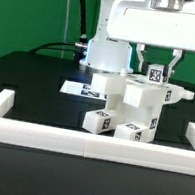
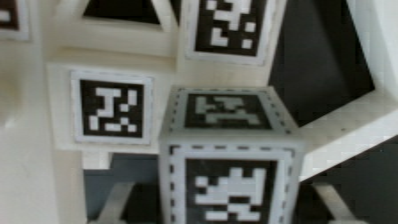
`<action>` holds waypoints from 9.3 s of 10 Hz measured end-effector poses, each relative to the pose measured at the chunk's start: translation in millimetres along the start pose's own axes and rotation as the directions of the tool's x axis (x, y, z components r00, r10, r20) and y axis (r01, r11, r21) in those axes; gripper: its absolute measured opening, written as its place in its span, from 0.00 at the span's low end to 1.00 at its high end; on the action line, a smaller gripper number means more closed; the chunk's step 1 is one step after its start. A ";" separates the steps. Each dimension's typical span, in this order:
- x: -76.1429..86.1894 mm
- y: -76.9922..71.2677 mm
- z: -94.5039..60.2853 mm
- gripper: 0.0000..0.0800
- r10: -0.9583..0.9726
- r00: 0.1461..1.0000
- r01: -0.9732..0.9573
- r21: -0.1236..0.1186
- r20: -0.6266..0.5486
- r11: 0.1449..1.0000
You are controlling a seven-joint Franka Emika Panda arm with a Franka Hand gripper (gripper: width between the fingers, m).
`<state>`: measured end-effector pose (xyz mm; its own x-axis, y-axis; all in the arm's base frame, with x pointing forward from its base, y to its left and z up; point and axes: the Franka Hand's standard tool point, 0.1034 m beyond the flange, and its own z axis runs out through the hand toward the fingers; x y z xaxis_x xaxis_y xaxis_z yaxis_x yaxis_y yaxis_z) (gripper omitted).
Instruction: Assemble chair
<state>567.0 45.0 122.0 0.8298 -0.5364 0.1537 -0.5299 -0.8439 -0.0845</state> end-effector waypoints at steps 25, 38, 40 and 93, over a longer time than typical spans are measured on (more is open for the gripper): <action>-8.4 -9.2 1.5 0.66 -0.654 0.757 0.653 0.019 0.002 0.757; -9.3 -9.9 1.9 0.36 -0.100 0.995 0.099 0.019 0.015 0.995; -9.6 -10.3 1.9 0.36 0.031 0.999 -0.032 0.020 0.020 0.999; -13.8 -20.7 1.8 0.36 0.552 0.833 -0.553 0.021 0.047 0.833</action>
Offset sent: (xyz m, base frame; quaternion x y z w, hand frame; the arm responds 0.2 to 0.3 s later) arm 0.0000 0.0000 0.0000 0.0000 0.0000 0.1938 0.9810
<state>566.8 69.9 119.8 0.4067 -0.9129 0.0349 -0.8966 -0.4062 -0.1763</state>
